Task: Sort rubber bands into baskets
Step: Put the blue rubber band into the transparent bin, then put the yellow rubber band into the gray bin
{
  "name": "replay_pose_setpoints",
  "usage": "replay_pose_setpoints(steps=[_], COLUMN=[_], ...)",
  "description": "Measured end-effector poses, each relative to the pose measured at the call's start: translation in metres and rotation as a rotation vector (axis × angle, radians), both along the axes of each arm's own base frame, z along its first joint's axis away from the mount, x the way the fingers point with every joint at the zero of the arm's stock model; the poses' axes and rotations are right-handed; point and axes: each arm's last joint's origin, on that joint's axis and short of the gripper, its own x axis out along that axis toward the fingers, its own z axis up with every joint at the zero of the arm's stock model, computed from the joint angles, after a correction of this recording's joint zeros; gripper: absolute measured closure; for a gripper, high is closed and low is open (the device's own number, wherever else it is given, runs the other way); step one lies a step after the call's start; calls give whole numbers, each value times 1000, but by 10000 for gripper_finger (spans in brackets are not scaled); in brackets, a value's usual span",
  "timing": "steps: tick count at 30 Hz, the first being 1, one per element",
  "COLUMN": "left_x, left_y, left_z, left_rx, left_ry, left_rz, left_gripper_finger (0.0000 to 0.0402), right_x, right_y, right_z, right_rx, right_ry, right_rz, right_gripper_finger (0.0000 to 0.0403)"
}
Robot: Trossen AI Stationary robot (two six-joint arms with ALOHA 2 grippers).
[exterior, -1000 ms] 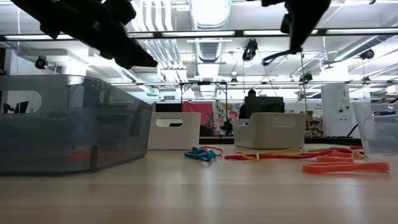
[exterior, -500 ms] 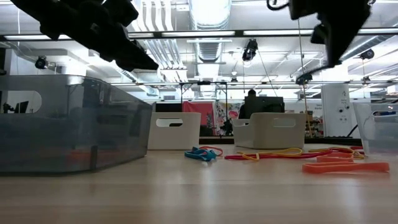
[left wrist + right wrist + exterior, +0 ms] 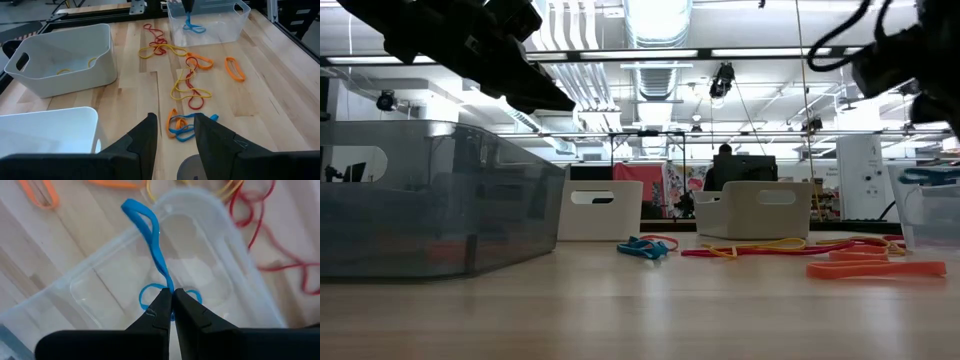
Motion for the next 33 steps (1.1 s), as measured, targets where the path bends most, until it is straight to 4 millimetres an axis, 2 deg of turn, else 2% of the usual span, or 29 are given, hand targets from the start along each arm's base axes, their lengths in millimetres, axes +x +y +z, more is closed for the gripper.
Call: replay_pose_setpoints(steps=[5,10,24,33], left_x=[0,0,0,0], left_y=[0,0,0,0], left_z=[0,0,0,-1], left_rx=[13,17,17,18], left_ry=[2,1,1,6], left_rz=[-6,-8,-8,-8], left_gripper_finger=[287,287,287,287], right_x=[-4,-5,-5,-7], right_y=[3,3,3,3], right_z=[-10,-11,-11,-11], right_rx=[-7,-7,0,27], right_ry=[26,38,51,95], right_rz=[-56,-118,-196,-232], right_gripper_finger=[393,380,269,231])
